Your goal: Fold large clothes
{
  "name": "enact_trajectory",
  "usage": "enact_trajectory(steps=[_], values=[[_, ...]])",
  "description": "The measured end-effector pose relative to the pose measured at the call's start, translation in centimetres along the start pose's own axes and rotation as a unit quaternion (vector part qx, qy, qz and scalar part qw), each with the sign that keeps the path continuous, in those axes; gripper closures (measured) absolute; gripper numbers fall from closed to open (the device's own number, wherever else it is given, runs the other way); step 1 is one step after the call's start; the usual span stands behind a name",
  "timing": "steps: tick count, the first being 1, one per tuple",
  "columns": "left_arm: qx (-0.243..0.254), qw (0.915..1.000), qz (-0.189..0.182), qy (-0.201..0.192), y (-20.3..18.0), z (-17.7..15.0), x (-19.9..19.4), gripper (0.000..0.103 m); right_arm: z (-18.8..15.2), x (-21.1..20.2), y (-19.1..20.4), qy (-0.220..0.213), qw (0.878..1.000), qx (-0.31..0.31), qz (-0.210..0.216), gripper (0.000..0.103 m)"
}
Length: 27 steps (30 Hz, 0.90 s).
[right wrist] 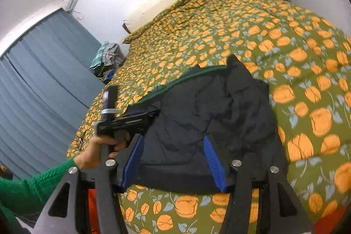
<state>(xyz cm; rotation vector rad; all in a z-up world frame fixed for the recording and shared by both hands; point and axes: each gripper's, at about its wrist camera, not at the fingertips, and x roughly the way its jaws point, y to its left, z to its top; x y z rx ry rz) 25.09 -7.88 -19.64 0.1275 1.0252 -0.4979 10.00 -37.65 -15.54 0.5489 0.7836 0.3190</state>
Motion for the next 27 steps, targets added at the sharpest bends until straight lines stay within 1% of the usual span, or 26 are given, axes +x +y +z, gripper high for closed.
enact_trajectory(steps=[1, 4, 6, 9, 12, 13, 15, 18, 20, 22, 24, 27], values=[[0.009, 1.0000, 0.001, -0.002, -0.4, -1.1, -0.9, 0.011, -0.2, -0.2, 0.1, -0.001, 1.000, 0.004, 0.002, 0.045], [0.017, 0.9998, 0.004, 0.003, -1.0, -4.4, -2.0, 0.011, -0.5, -1.2, 0.9, -0.016, 1.000, -0.006, 0.006, 0.045], [0.022, 0.9997, 0.010, -0.005, -1.5, -5.6, -1.8, 0.011, -0.5, -1.5, 1.8, -0.021, 1.000, -0.017, 0.008, 0.045], [0.010, 0.9999, 0.012, -0.005, -1.5, -6.0, -0.5, 0.010, -0.2, -0.7, 2.9, -0.017, 0.999, -0.028, 0.018, 0.045], [0.013, 0.9997, 0.018, -0.006, -1.5, -5.9, 0.3, 0.009, 0.3, 0.2, 3.5, -0.010, 0.999, -0.025, 0.026, 0.045], [0.016, 0.9997, 0.019, -0.006, -1.7, -5.9, -0.1, 0.009, 0.3, 0.3, 3.7, -0.010, 0.999, -0.026, 0.028, 0.045], [0.016, 0.9998, 0.012, -0.001, -1.8, -6.1, -1.2, 0.014, 0.5, -0.1, 4.4, -0.014, 0.999, -0.035, 0.033, 0.045], [0.028, 0.9996, 0.004, -0.004, -2.8, -7.9, -3.8, 0.014, 0.4, -0.9, 4.8, -0.014, 0.998, -0.048, 0.029, 0.045], [0.040, 0.9991, 0.011, -0.005, -3.7, -9.9, -4.8, 0.013, 0.1, -1.4, 4.7, -0.012, 0.998, -0.052, 0.020, 0.045], [0.062, 0.9976, 0.030, -0.005, -5.1, -11.5, -4.6, 0.011, -0.3, -1.7, 4.4, -0.009, 0.999, -0.049, 0.015, 0.045], [0.079, 0.9955, 0.052, -0.003, -5.9, -12.2, -3.5, 0.008, -0.7, -1.7, 4.0, -0.007, 0.999, -0.045, 0.013, 0.045], [0.081, 0.9949, 0.060, -0.006, -6.1, -12.4, -2.2, 0.004, -0.9, -1.2, 3.3, 0.000, 1.000, -0.031, 0.007, 0.045]])
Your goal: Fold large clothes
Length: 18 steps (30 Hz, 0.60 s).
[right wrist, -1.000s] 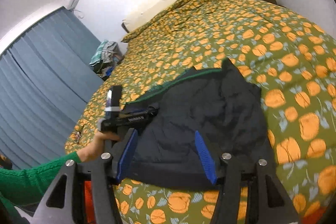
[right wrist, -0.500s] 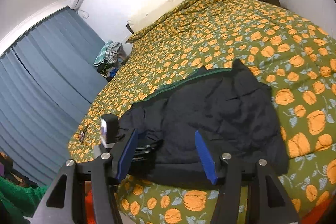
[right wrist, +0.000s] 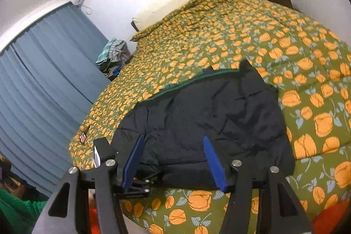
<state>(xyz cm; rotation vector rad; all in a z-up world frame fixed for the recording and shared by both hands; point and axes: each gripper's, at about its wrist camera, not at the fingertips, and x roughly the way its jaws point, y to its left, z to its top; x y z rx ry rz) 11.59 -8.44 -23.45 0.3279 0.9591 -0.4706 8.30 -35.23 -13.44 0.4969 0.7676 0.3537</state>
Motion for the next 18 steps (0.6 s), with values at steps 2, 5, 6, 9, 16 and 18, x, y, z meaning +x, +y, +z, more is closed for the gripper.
enact_trajectory(steps=[2, 5, 6, 9, 16, 18], values=[[0.003, 1.0000, 0.000, 0.001, 0.0, -0.1, 0.0, 0.004, -0.1, 0.2, -0.5, 0.000, 1.000, 0.012, -0.007, 0.045], [0.001, 0.9998, -0.013, 0.015, 0.2, -0.1, -1.5, 0.006, -0.2, 0.3, -2.1, 0.013, 0.998, 0.030, -0.053, 0.045], [-0.007, 0.9996, -0.023, 0.018, 0.5, 0.1, -2.2, 0.006, -0.3, 0.2, -2.8, 0.014, 0.997, 0.035, -0.071, 0.045], [-0.063, 0.9952, -0.075, -0.004, 2.2, 1.4, -4.7, 0.006, -0.8, -0.2, -6.0, 0.015, 0.991, 0.068, -0.113, 0.033], [-0.047, 0.9855, -0.158, -0.038, 1.4, 7.3, -4.2, 0.006, 1.8, 3.2, -12.7, 0.018, 0.990, 0.106, -0.096, 0.021], [-0.042, 0.9845, -0.169, -0.024, 0.7, 8.2, -2.1, 0.006, 3.3, 5.5, -14.5, 0.023, 0.990, 0.111, -0.078, 0.021]])
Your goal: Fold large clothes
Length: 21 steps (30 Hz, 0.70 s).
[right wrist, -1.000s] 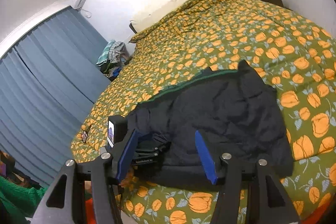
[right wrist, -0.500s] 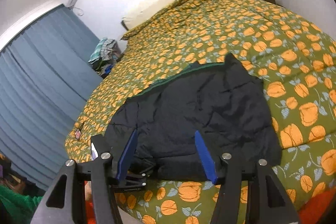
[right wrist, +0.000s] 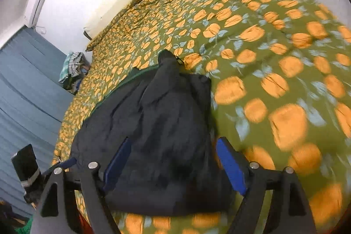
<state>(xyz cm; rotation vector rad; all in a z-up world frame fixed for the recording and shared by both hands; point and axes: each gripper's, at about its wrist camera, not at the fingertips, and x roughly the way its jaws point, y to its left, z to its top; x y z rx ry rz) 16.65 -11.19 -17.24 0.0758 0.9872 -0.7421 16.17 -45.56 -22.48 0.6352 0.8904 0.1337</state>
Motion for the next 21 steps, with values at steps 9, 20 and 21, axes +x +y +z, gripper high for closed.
enact_trajectory(steps=[9, 20, 21], values=[[-0.014, 0.9985, -0.020, 0.049, 0.9, -0.5, 5.0, 0.003, 3.1, 8.3, -3.9, 0.045, 0.994, 0.057, 0.081, 0.021], [-0.065, 0.9952, -0.033, 0.065, 2.8, 0.3, 4.2, 0.009, 3.7, 5.5, 2.3, 0.032, 0.996, -0.015, 0.082, 0.074], [-0.085, 0.9940, -0.032, 0.061, 3.4, 0.9, 3.2, 0.016, 3.8, 4.6, 3.8, 0.020, 0.996, -0.032, 0.081, 0.074]])
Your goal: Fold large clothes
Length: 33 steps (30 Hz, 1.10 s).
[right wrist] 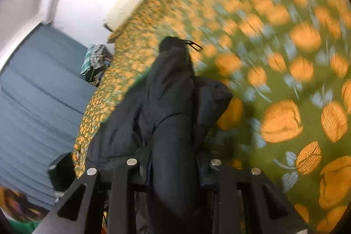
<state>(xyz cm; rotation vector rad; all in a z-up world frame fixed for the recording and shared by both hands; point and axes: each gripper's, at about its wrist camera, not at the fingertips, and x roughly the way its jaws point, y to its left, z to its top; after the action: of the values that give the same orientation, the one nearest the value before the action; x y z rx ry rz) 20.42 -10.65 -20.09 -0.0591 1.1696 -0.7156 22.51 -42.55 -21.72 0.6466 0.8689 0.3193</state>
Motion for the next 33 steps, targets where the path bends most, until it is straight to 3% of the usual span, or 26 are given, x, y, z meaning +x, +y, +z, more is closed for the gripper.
enact_trajectory(steps=[2, 5, 8, 12, 14, 17, 22, 23, 25, 26, 27, 30, 32, 33], values=[[-0.024, 0.9993, 0.001, -0.028, 0.4, 1.5, -3.6, 0.016, 0.2, -1.5, 4.4, -0.021, 0.999, -0.046, -0.014, 0.074], [-0.014, 0.9977, -0.034, -0.057, -1.0, 4.4, -9.4, 0.013, 0.0, -2.4, 10.5, -0.040, 0.991, -0.116, -0.053, 0.074], [0.033, 0.9962, -0.065, -0.048, -4.3, 7.3, -13.5, 0.011, -1.1, -2.9, 15.8, -0.058, 0.975, -0.192, -0.092, 0.074], [0.060, 0.9947, -0.082, -0.016, -6.5, 9.1, -15.0, 0.011, -4.0, -2.3, 22.6, -0.081, 0.946, -0.282, -0.135, 0.075], [0.064, 0.9959, -0.065, 0.003, -6.7, 9.3, -14.8, 0.010, -6.3, -1.3, 25.7, -0.093, 0.928, -0.328, -0.152, 0.075], [0.056, 0.9977, -0.023, 0.031, -6.3, 9.1, -14.1, 0.010, -9.8, 0.8, 29.4, -0.112, 0.883, -0.405, -0.209, 0.075], [0.004, 0.9988, 0.015, 0.047, -4.0, 8.7, -13.3, 0.010, -14.1, 3.3, 31.9, -0.135, 0.825, -0.483, -0.261, 0.074], [-0.004, 0.9987, 0.021, 0.047, -3.5, 8.6, -13.4, 0.013, -14.8, 3.6, 32.2, -0.139, 0.815, -0.496, -0.267, 0.074], [-0.030, 0.9976, 0.038, 0.049, -2.5, 8.1, -13.3, 0.034, -15.7, 3.9, 32.5, -0.141, 0.804, -0.510, -0.272, 0.074], [-0.033, 0.9973, 0.042, 0.050, -1.8, 8.0, -13.1, 0.049, -16.1, 4.1, 32.6, -0.143, 0.796, -0.518, -0.277, 0.074], [-0.035, 0.9976, 0.034, 0.050, -1.4, 8.1, -13.1, 0.060, -16.2, 4.2, 32.4, -0.142, 0.795, -0.520, -0.277, 0.074], [-0.035, 0.9980, 0.024, 0.047, -0.6, 8.1, -13.0, 0.070, -15.9, 3.8, 31.7, -0.141, 0.801, -0.518, -0.265, 0.071], [-0.031, 0.9983, 0.026, 0.042, 0.0, 8.0, -13.4, 0.071, -15.8, 2.6, 31.5, -0.132, 0.812, -0.520, -0.229, 0.058], [-0.032, 0.9985, 0.021, 0.039, 0.6, 8.0, -13.6, 0.071, -15.9, 1.2, 31.5, -0.124, 0.825, -0.517, -0.191, 0.052]])
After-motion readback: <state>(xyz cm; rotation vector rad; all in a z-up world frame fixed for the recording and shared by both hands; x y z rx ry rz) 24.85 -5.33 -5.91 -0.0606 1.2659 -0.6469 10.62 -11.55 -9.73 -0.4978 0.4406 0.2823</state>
